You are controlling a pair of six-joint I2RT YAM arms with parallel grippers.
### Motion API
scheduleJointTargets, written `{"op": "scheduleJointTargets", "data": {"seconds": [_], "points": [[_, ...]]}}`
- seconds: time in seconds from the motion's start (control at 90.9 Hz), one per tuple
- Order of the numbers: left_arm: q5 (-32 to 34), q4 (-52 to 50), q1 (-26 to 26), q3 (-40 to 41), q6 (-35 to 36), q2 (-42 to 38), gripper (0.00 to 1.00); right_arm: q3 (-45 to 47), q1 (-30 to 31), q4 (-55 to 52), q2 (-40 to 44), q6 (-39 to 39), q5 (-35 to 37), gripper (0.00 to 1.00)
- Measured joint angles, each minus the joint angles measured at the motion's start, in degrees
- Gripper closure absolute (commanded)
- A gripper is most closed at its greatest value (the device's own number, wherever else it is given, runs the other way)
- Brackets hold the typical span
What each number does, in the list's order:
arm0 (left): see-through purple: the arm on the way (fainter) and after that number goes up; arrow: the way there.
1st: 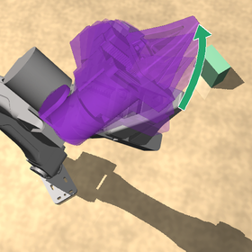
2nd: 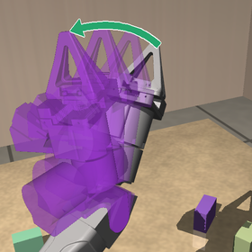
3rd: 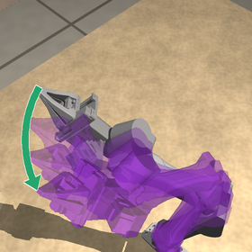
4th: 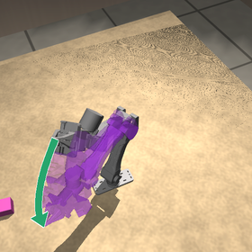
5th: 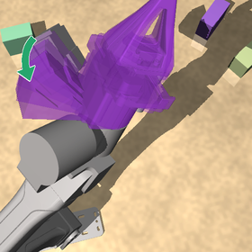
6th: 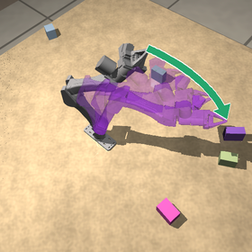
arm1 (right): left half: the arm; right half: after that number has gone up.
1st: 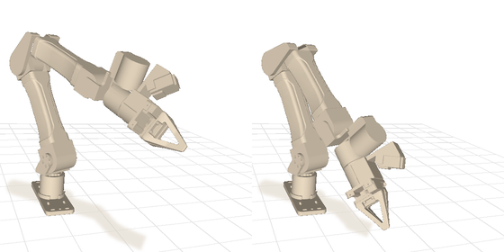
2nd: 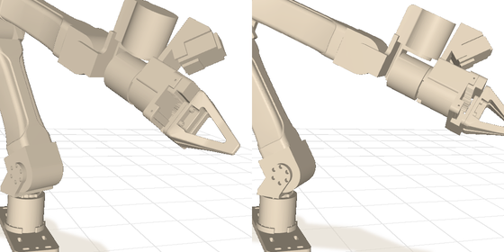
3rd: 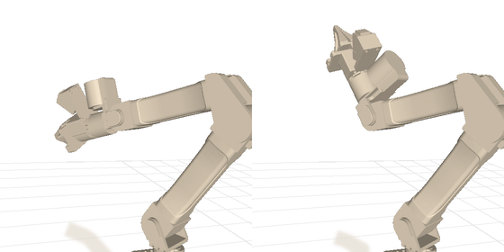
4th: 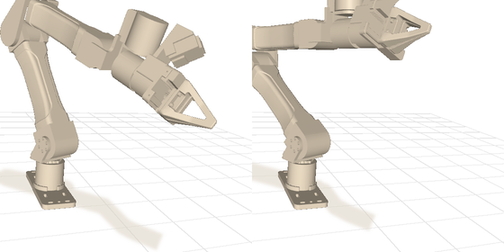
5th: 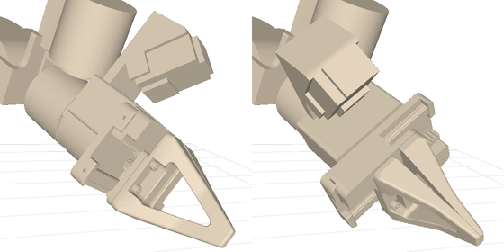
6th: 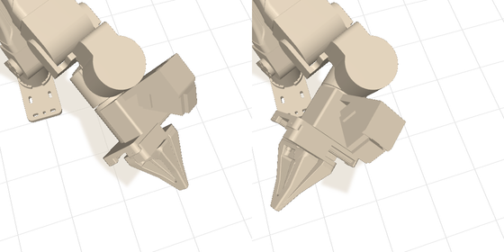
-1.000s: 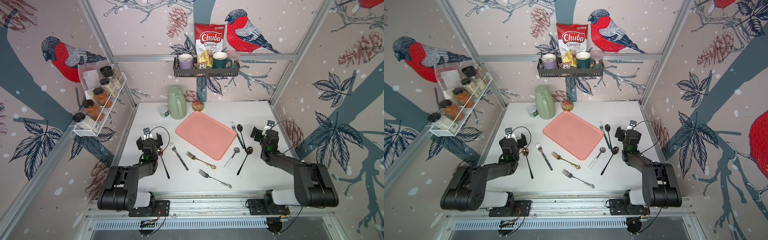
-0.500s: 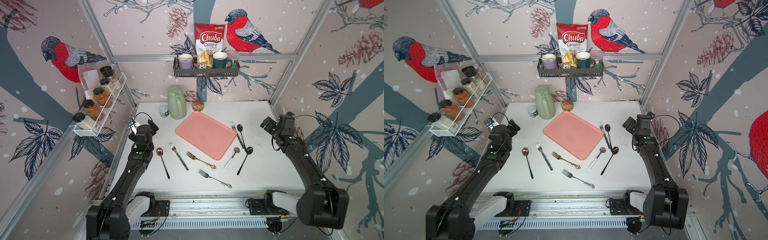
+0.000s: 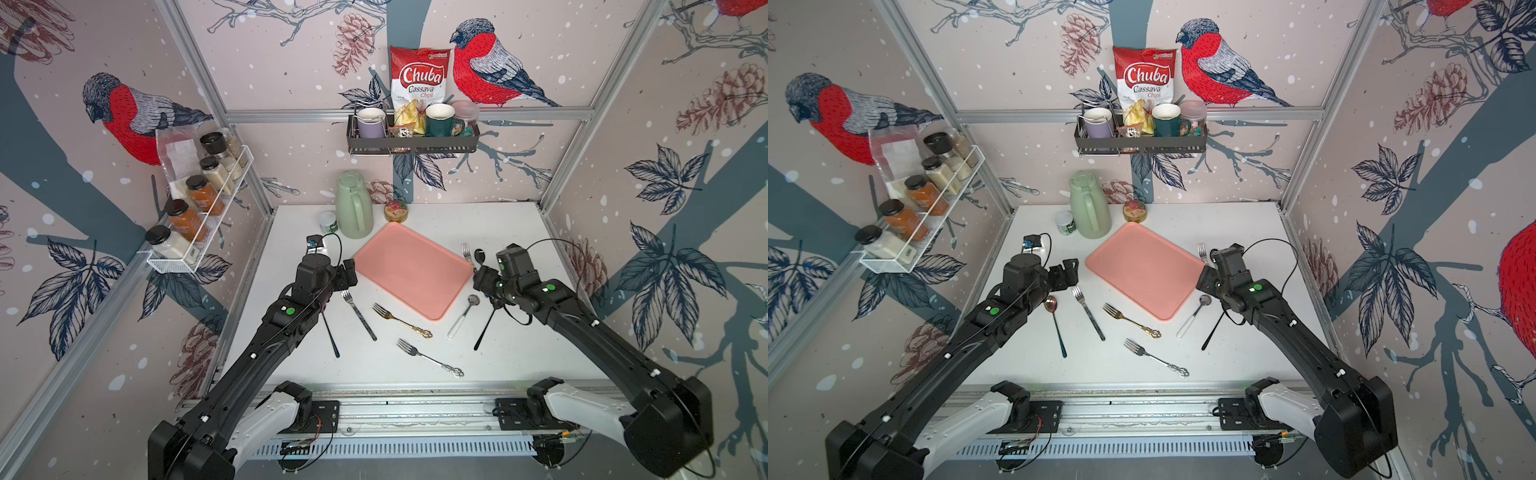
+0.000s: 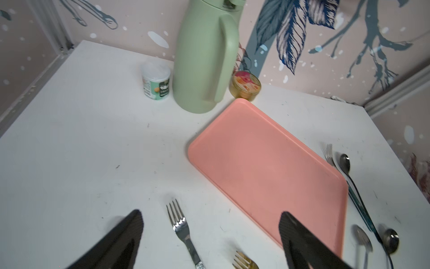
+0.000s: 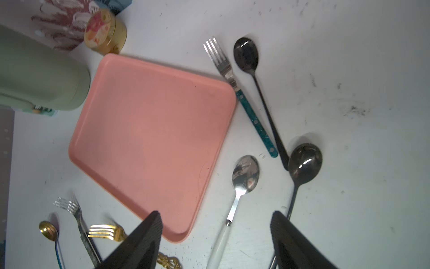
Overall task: Set the spoon and fork side by side
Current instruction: Adjust the tray at the center of the board.
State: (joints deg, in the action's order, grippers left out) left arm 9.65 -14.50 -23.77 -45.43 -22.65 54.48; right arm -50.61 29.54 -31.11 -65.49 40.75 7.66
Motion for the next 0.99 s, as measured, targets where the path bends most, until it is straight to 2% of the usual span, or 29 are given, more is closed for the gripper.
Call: {"op": "scheduleJointTargets", "data": {"seconds": [0.121, 0.242, 0.55, 0.649, 0.814, 0.891, 0.99], "points": [[-2.89, -0.94, -3.98, -0.02, 1.70, -0.39, 0.13, 0.11, 6.10, -0.13, -2.47, 2.78, 3.02, 0.28], [-4.22, -1.22, -7.41, -0.35, 2.10, 0.66, 0.17, 0.07, 9.55, 0.09, -5.75, 4.74, 4.72, 0.32], [-8.17, 1.44, -16.22, -0.28, 3.56, 10.67, 0.19, 1.03, 12.02, 1.95, -10.69, 8.85, 6.08, 0.35], [-7.15, 1.77, -16.41, -0.59, 3.65, 13.92, 0.17, 0.55, 11.76, 2.49, -13.70, 9.11, 6.14, 0.39], [-3.56, 2.16, -12.83, -2.58, 4.63, 18.88, 0.20, -4.11, 10.01, 3.34, -21.66, 9.09, 5.44, 0.62], [-3.28, 2.32, -10.62, -3.82, 4.72, 21.44, 0.21, -6.08, 9.38, 3.91, -25.22, 9.11, 5.29, 0.64], [-3.39, 1.90, -8.98, -5.05, 5.09, 23.93, 0.20, -8.41, 8.92, 4.00, -29.03, 9.33, 5.09, 0.62]]}}
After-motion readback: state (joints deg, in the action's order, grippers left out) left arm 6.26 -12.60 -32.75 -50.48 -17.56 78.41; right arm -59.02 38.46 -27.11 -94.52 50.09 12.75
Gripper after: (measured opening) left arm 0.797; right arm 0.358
